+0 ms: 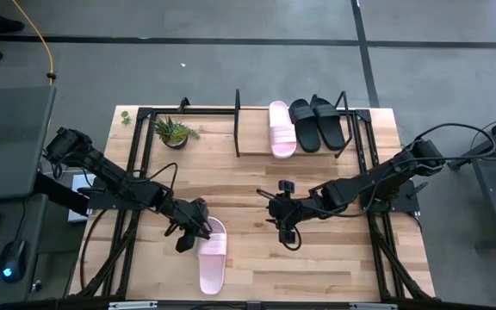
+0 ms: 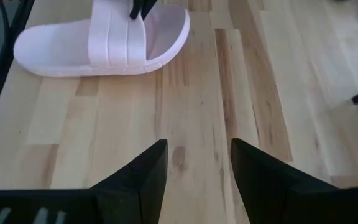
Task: Pick and place slides into the shelf
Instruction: Put the pink slide on the shelf
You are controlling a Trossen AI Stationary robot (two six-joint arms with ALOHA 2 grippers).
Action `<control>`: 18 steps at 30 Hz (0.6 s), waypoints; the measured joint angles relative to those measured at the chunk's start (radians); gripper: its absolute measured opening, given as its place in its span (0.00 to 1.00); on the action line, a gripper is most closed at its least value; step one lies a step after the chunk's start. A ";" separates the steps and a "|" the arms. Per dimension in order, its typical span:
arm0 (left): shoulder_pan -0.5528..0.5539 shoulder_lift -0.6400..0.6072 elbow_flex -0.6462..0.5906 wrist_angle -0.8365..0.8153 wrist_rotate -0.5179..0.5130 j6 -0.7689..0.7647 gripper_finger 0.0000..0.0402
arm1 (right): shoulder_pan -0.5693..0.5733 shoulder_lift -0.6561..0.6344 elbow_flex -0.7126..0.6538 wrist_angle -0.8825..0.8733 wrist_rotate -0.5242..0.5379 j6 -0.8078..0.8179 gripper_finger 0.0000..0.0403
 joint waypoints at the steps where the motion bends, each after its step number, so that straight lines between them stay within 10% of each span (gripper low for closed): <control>1: 0.000 0.000 0.011 -0.015 0.001 0.007 0.01 | 0.000 0.000 0.000 0.003 0.000 -0.023 0.42; 18: -0.066 0.000 0.162 -0.061 0.059 0.159 0.00 | 0.050 0.001 0.000 0.182 -0.002 -0.391 0.42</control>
